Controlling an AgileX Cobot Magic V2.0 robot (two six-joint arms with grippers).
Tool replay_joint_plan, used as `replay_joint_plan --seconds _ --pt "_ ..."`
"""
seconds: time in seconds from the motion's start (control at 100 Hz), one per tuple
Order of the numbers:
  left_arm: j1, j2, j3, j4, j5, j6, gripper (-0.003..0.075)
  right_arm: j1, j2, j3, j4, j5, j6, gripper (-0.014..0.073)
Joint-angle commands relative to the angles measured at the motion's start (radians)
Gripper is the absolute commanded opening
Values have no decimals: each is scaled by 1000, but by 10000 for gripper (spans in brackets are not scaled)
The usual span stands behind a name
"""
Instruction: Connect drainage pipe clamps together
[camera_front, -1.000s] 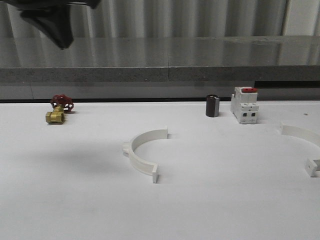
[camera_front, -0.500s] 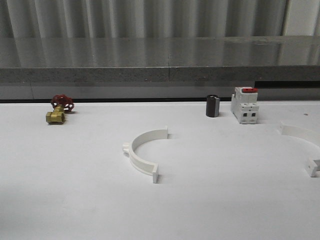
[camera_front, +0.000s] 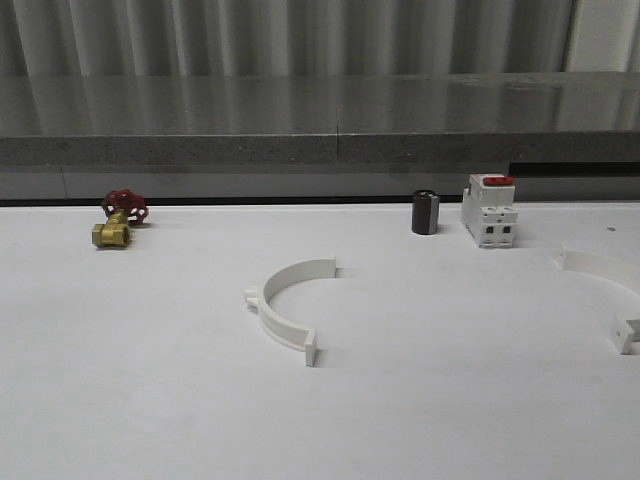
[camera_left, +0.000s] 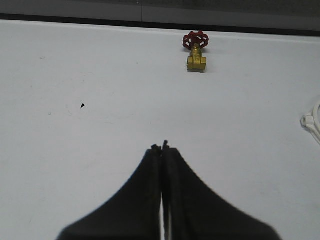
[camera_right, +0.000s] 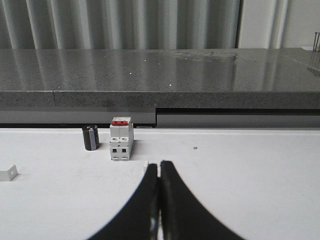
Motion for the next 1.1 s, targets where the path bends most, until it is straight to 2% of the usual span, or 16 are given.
replay_joint_plan --seconds 0.0,0.22,0.45,0.51,0.6,0.8,1.09 --pt "3 -82 16 -11 -47 -2 -20 -3 -21 -15 0 -85 1 -67" --pt "3 -225 53 -12 32 -2 -20 -4 -21 -15 0 -105 1 -67" --pt "3 -237 53 -15 32 -2 -20 -4 -21 -20 0 -123 1 -67" --pt "3 -237 53 -15 32 -2 -20 1 -15 -51 0 -75 1 -67" --pt "3 -237 53 -15 32 -2 -20 1 23 -131 0 82 1 -67" --pt "3 -237 53 -15 32 -2 -20 1 272 -333 0 355 1 -67" --pt "3 -237 53 -15 32 -2 -20 1 799 -631 0 507 1 -66"
